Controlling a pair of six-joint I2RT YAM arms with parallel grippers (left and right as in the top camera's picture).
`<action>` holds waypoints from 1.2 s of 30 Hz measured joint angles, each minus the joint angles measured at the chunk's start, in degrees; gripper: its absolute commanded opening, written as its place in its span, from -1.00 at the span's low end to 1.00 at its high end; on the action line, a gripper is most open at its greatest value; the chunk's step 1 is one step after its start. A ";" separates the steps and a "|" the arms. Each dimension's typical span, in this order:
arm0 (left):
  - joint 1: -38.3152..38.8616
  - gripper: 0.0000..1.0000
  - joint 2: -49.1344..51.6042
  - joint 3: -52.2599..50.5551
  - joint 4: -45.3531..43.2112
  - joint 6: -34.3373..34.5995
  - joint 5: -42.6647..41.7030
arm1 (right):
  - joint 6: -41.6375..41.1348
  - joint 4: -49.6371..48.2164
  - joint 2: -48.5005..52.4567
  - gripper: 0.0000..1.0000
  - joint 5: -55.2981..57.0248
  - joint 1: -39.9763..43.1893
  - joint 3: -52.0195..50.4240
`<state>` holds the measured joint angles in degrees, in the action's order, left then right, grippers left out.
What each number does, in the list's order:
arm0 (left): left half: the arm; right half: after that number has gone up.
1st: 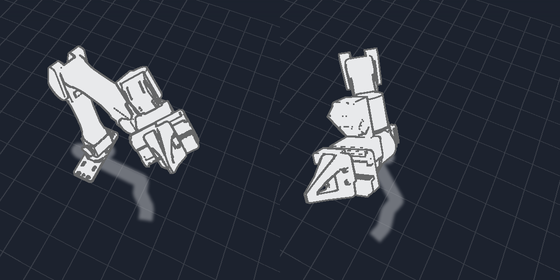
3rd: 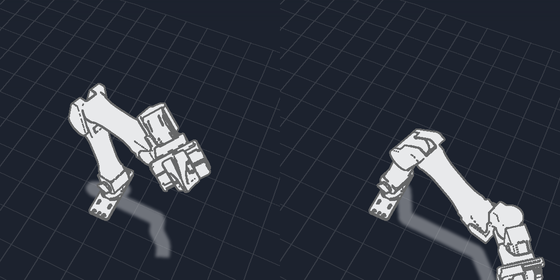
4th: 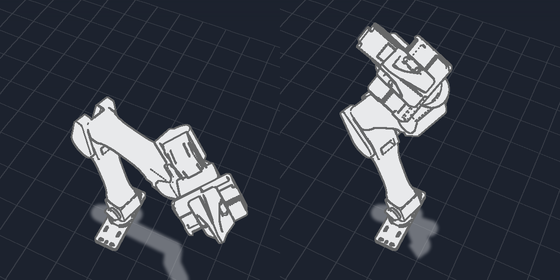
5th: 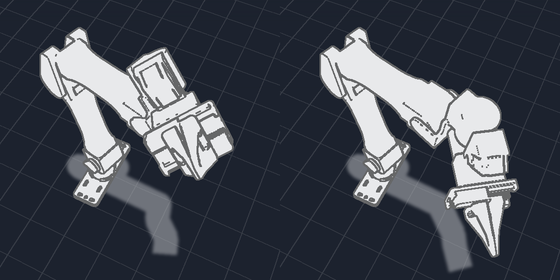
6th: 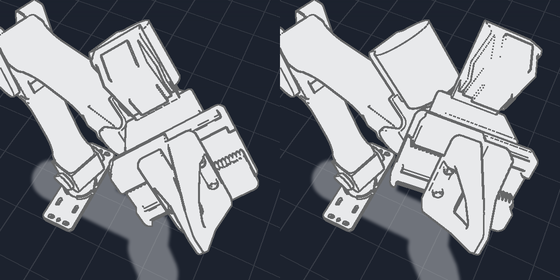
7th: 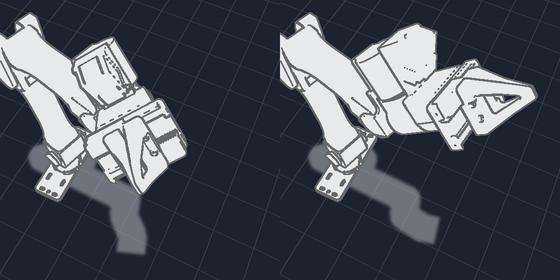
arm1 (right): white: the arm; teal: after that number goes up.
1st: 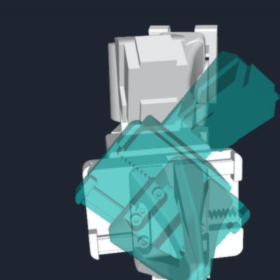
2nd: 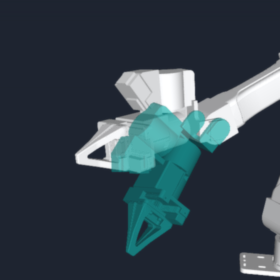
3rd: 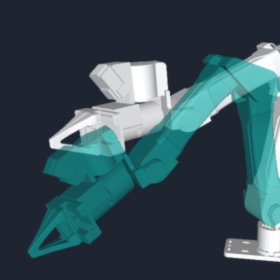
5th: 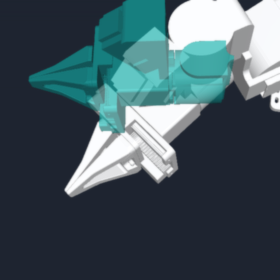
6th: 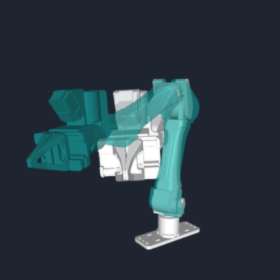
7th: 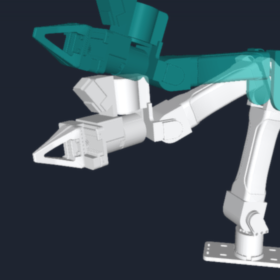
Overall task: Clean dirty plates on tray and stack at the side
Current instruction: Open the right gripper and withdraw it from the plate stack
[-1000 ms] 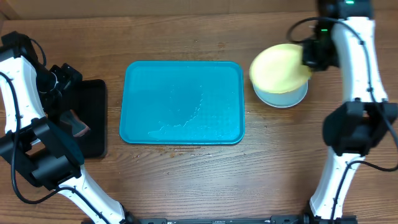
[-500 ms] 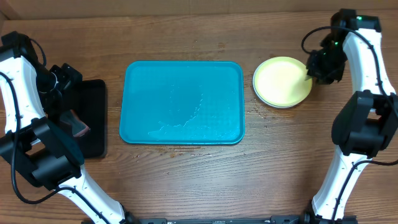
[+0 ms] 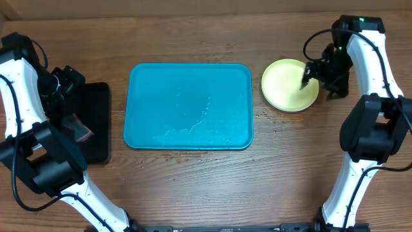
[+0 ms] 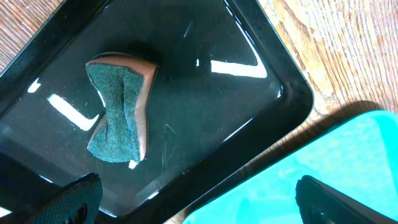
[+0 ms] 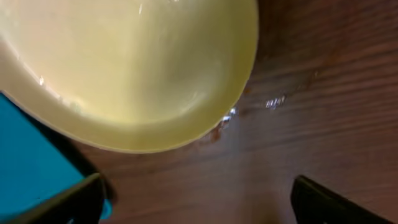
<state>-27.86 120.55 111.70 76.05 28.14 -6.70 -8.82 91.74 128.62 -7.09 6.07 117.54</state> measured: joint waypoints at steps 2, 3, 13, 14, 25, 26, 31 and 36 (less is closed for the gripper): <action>0.00 0.99 0.00 0.00 0.00 0.00 0.00 | 0.04 2.03 -2.27 1.00 -0.04 -1.27 -0.22; 0.00 0.99 0.00 0.00 0.00 0.00 0.00 | 0.02 3.34 -3.67 1.00 -0.02 -1.90 -0.24; 0.00 1.00 0.00 0.00 0.00 0.00 0.00 | 0.07 5.38 -28.48 1.00 0.00 -12.68 -7.43; 0.00 1.00 0.00 0.00 0.02 0.00 -0.04 | 0.04 5.40 -31.19 1.00 -0.04 -14.34 -9.25; 0.00 0.99 0.00 0.00 0.00 0.00 -0.17 | -0.13 5.70 -46.18 0.99 -2.34 -27.82 -29.22; 0.00 0.99 0.00 0.00 0.00 0.00 -0.17 | -0.13 5.53 -46.16 1.00 -2.99 -28.28 -29.57; 0.00 1.00 0.00 0.00 0.00 0.00 -0.17 | -0.15 3.45 -46.14 1.00 -4.59 -28.61 -29.81; 0.00 0.99 0.00 0.00 0.00 0.00 -0.17 | -0.13 3.54 -46.14 1.00 -4.98 -28.61 -29.81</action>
<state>-27.86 120.55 111.70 76.05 28.14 -6.87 -8.95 95.29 82.48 -12.08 -22.55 87.72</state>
